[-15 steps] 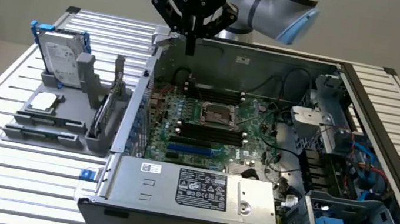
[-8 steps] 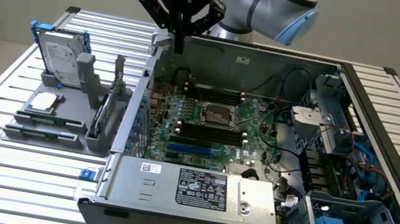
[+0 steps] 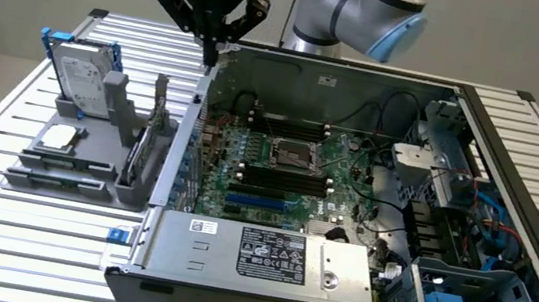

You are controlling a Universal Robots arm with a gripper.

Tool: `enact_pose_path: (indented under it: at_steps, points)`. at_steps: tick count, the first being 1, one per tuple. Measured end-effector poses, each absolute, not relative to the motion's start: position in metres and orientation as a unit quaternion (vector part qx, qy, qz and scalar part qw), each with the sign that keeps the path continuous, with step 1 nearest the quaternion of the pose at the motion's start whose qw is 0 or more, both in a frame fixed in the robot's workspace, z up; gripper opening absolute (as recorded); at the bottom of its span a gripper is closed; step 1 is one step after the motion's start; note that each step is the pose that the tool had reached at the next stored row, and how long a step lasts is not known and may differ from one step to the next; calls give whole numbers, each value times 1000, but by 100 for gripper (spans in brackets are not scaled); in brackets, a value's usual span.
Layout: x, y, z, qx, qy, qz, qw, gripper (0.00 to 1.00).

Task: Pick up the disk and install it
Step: 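Reach for the disk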

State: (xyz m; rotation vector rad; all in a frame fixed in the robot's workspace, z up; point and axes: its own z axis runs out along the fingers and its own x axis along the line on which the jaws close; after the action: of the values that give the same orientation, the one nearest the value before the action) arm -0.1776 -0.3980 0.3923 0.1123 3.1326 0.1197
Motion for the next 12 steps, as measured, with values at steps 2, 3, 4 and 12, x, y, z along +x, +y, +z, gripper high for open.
enact_pose_path:
  at_steps: [2,3,4,12]
  points:
    - [-186,-398,392,36,999,38,-2,11]
    - [-189,-398,392,36,999,38,-4,11]
    - [-193,-398,391,36,999,38,-4,11]
    - [-230,-385,388,36,999,36,-4,11]
